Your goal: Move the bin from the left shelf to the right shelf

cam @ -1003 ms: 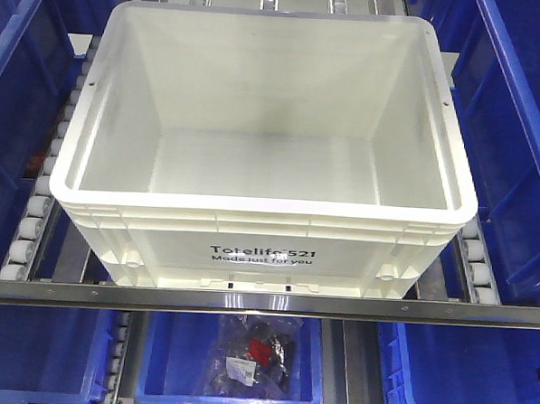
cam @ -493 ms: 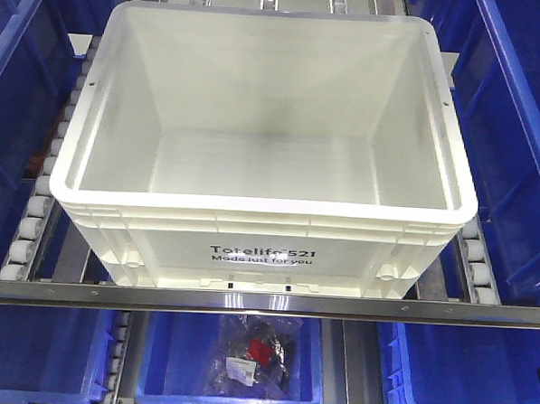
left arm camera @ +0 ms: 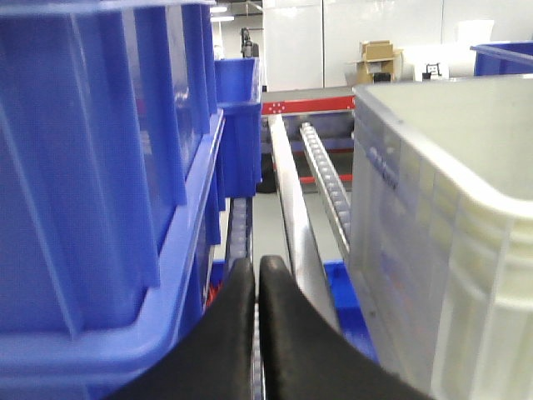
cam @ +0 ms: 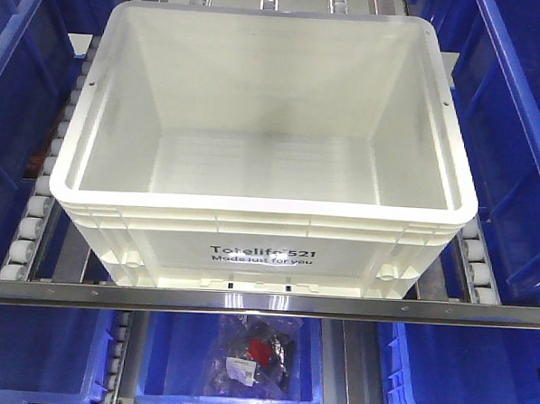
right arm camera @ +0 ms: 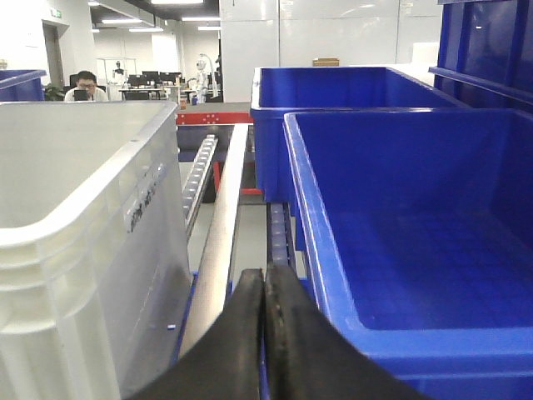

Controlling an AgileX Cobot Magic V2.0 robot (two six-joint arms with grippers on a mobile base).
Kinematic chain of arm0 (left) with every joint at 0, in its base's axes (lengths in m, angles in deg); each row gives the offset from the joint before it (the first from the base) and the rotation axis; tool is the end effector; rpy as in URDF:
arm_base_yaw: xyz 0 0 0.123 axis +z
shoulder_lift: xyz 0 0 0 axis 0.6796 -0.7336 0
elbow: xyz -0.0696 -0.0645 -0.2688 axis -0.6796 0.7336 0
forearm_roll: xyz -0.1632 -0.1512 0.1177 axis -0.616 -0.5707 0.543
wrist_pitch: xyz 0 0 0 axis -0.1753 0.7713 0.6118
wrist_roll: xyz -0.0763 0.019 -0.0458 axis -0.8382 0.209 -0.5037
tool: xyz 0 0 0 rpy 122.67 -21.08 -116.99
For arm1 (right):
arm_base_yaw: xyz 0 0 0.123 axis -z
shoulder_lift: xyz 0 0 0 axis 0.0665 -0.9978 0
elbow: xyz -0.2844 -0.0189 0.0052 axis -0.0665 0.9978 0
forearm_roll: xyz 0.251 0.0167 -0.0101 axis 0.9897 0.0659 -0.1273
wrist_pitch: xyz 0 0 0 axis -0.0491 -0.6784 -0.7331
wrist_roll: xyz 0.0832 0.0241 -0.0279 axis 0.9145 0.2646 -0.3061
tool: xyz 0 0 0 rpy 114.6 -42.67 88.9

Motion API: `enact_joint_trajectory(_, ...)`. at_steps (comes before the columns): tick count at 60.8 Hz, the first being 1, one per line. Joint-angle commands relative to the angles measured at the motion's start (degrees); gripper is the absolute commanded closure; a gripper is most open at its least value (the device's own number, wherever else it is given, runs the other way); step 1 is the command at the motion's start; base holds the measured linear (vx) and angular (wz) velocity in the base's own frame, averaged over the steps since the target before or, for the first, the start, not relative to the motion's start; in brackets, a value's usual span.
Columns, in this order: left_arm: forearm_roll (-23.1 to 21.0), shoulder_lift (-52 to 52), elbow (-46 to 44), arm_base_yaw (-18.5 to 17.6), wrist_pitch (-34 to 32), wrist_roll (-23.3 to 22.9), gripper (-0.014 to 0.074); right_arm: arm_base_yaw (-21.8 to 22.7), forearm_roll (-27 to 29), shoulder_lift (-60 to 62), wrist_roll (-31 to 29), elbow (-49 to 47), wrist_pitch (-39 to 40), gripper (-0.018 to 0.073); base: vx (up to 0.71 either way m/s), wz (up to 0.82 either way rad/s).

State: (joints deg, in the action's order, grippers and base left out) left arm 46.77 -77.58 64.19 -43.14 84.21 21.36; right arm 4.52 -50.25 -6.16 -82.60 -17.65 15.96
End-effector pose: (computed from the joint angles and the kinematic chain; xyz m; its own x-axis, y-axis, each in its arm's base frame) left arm 0.0555 -0.0003 0.2094 0.0705 0.0181 -0.9974 0.0045 0.9998 0.0184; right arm 0.0565 -0.0007 0.2055 0.0727 -0.0037 -0.9973 0.0126 0.9999 -0.0028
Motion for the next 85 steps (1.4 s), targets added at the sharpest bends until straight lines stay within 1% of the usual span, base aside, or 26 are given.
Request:
enact_joint_trajectory(1,-0.69,0.67,-4.52,0.12,-5.1,-0.68,0.0604,0.07,0.12,0.67,-0.42,-3.57,1.83,0.0566,0.0,0.0)
enact_joint_trajectory(5,-1.12,0.66,-7.83,0.12,-4.96,-1.06,0.0604,0.07,0.65,0.67,-0.24,-6.51,-0.46,0.0566,0.0,0.0)
enact_joint_trajectory(9,-2.97,0.53,-11.8,0.12,-4.01,-1.06,0.0604,0.07,0.78,0.67,-0.24,-9.57,-2.36,0.0566,0.0,0.0)
enact_joint_trajectory(13,-5.5,0.53,-16.71,0.12,-1.92,-1.06,0.0604,0.07,0.78,0.52,-0.47,-12.69,-3.96,0.0566,0.0,0.0)
enact_joint_trajectory(19,-6.16,-0.4,-23.99,0.12,2.18,-1.06,0.0604,0.07,0.45,-1.15,-1.12,-18.09,-8.15,0.0566,0.0,0.0)
enact_joint_trajectory(25,-5.94,-4.03,-31.88,0.12,8.56,0.25,0.0604,0.07,0.34,-4.6,-1.12,-23.99,-11.96,0.0566,0.0,0.0)
enact_joint_trajectory(29,-5.94,-7.25,-36.86,0.12,13.95,1.77,0.0604,0.07,0.34,-7.61,-1.12,-27.79,-14.45,0.0566,0.0,0.0)
enact_joint_trajectory(37,-5.94,-14.07,-43.6,0.12,24.08,3.38,0.0604,0.07,0.34,-13.6,-1.12,-33.49,-20.48,0.0566,0.0,0.0)
enact_joint_trajectory(40,-5.94,-16.47,-44.6,0.12,27.35,4.11,0.0604,0.07,0.34,-15.71,-1.14,-34.48,-23.23,0.0566,0.0,0.0)
enact_joint_trajectory(51,-6.14,-23.15,-42.86,0.12,34.67,4.05,0.0604,0.07,0.64,-22.94,-1.08,-34.89,-30.47,0.0566,0.0,0.0)
enact_joint_trajectory(55,-6.14,-24.66,-42.1,0.12,36.97,4.05,0.0604,0.07,0.56,-24.63,-1.08,-34.89,-31.85,0.0566,0.0,0.0)
enact_joint_trajectory(61,-6.09,-25.75,-41.2,0.12,38.79,4.1,0.0604,0.07,0.56,-26.16,-1.08,-34.89,-32.07,0.0566,0.0,0.0)
enact_joint_trajectory(72,-6.09,-25.91,-40.9,0.12,39.01,4.1,0.0603,0.07,0.55,-27.83,-1.14,-34.89,-32.63,0.0554,0.0,0.0)
enact_joint_trajectory(76,-6.44,-25.91,-40.9,0.12,39.06,3.98,0.0593,0.07,0.79,-28.57,-2.44,-34.89,-33.03,0.0513,0.0,0.0)
enact_joint_trajectory(78,-6.64,-25.91,-40.9,0.12,39.06,3.87,0.0576,0.07,1.05,-28.98,-3.09,-34.89,-33.17,0.0479,0.0,0.0)
enact_joint_trajectory(82,-7.67,-25.91,-40.96,0.12,39.01,3.82,0.0508,0.07,2.25,-29.81,-5.25,-34.89,-33.57,0.0379,0.0,0.0)
enact_joint_trajectory(85,-8.75,-25.91,-40.96,0.12,39.01,3.82,0.0442,0.07,4.39,-30.41,-6.81,-34.89,-33.8,0.0272,0.0,0.0)
